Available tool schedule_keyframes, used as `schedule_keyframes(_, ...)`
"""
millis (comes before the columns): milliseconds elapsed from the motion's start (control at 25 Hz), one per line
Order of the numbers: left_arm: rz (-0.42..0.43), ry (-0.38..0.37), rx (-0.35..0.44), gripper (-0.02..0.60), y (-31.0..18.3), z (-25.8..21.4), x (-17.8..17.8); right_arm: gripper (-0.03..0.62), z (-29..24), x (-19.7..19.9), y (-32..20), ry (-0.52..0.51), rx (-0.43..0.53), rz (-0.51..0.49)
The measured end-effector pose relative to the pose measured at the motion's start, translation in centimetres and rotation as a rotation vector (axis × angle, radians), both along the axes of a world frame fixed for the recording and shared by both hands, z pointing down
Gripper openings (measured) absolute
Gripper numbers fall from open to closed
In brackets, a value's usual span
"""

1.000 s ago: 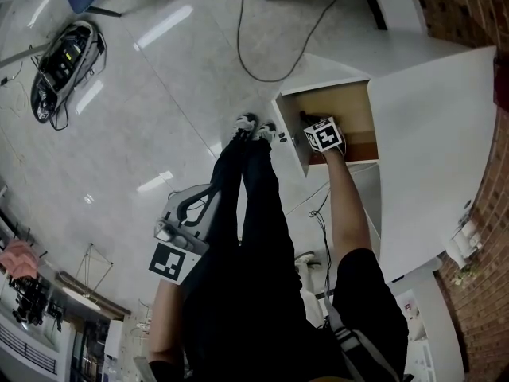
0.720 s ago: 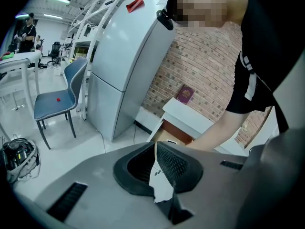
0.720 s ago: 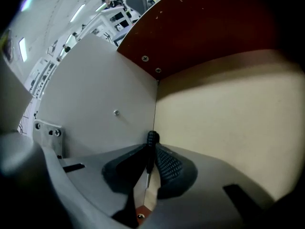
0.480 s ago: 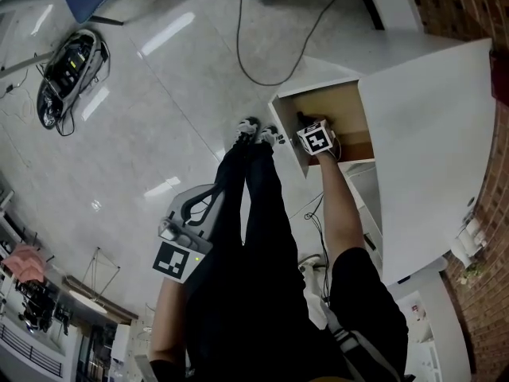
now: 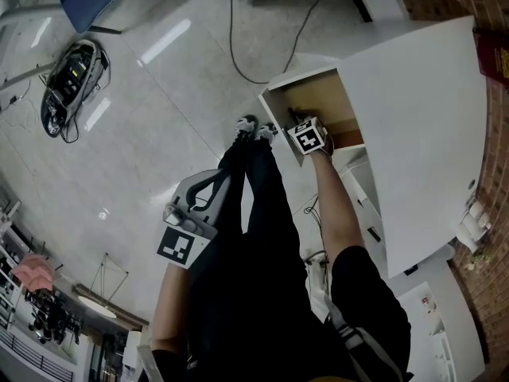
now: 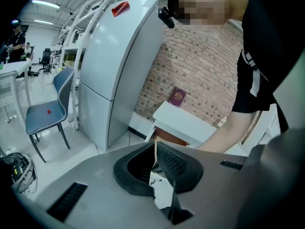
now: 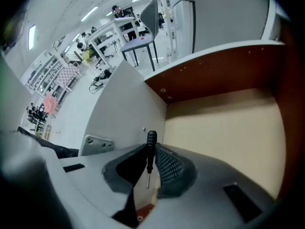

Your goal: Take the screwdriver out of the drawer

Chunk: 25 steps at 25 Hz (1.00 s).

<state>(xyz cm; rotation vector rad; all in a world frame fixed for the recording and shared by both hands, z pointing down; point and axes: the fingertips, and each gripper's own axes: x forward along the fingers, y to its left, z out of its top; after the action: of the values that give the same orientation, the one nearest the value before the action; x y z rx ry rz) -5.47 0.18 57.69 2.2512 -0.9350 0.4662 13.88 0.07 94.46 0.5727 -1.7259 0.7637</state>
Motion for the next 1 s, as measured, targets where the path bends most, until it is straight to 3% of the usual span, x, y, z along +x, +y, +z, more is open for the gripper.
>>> schedule_keyframes(160, 0.034, 0.004, 0.034, 0.025, -0.3, -1.1, 1.0, 0.109, -2.3, 0.5, 0.5, 0.01, 0.04, -0.059)
schedule_keyframes(280, 0.061, 0.015, 0.052, 0.026, -0.3, -2.2, 1.7, 0.109, -4.6, 1.3, 0.6, 0.006, 0.065, -0.048)
schedule_keyframes(520, 0.163, 0.02, 0.084, 0.025, 0.9, -4.0, 4.2, 0.109, -10.9, 2.7, 0.3, -0.062, 0.114, 0.114)
schedule_keyframes(800, 0.274, 0.035, 0.136, 0.026, 2.3, -5.7, 5.9, 0.11, -17.8, 2.9, 2.7, -0.101, 0.187, 0.21)
schedule_keyframes(1000, 0.324, 0.051, 0.172, 0.025, 2.2, -7.2, 5.1, 0.109, -22.6, 2.8, 4.2, -0.123, 0.262, 0.299)
